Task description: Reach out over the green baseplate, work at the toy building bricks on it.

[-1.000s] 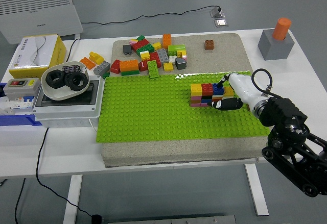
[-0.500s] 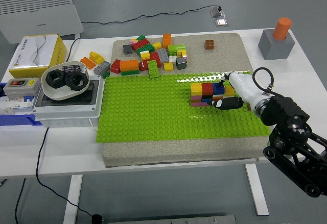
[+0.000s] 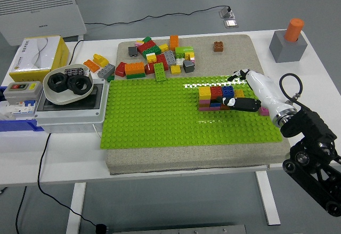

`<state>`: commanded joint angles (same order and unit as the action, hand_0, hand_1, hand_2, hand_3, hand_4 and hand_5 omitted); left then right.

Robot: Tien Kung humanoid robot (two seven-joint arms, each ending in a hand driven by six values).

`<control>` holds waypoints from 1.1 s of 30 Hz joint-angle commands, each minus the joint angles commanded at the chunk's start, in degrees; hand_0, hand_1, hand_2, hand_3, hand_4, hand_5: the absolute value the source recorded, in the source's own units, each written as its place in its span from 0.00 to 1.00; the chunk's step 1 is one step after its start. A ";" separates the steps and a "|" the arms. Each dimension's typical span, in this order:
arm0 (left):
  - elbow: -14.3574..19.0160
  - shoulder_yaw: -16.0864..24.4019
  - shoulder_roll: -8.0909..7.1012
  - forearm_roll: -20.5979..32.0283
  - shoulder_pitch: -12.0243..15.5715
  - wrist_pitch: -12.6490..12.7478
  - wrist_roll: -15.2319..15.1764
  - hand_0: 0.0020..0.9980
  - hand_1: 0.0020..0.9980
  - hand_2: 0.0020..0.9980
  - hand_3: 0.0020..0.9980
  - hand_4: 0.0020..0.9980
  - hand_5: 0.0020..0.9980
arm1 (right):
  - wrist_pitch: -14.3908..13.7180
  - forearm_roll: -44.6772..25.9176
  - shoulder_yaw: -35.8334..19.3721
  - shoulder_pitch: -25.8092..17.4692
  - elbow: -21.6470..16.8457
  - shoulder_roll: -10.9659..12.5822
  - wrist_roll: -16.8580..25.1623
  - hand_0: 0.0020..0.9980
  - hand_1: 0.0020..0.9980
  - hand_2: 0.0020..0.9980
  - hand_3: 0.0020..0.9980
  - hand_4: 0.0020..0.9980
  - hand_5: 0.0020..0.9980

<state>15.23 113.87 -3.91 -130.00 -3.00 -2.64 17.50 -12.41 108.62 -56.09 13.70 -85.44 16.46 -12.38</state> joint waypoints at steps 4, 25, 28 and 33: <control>0.04 -0.25 0.09 0.00 0.14 0.13 -0.11 0.77 0.70 0.61 0.46 0.56 0.45 | -5.79 -8.06 -3.42 -2.80 -1.08 -0.49 7.51 0.76 0.76 0.80 0.65 0.89 0.51; 0.65 -2.07 0.47 0.87 0.49 -0.23 0.43 0.77 0.70 0.61 0.47 0.56 0.45 | -11.73 -45.58 -7.05 -3.24 0.60 -1.95 30.46 0.50 0.32 0.53 0.58 0.80 0.41; 0.59 -2.05 0.51 0.72 0.54 -0.42 0.45 0.77 0.70 0.61 0.47 0.56 0.45 | -11.66 -49.15 -7.12 -3.21 1.04 -2.12 30.75 0.50 0.32 0.53 0.58 0.80 0.41; 0.59 -1.91 0.53 0.98 0.69 -0.43 0.35 0.77 0.70 0.62 0.47 0.56 0.45 | -11.54 -51.29 -7.24 -3.46 1.47 -2.49 30.79 0.48 0.31 0.52 0.59 0.78 0.39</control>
<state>15.82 111.96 -3.38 -129.02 -2.30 -3.07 17.85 -23.96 57.32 -63.33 10.24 -83.97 13.97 18.41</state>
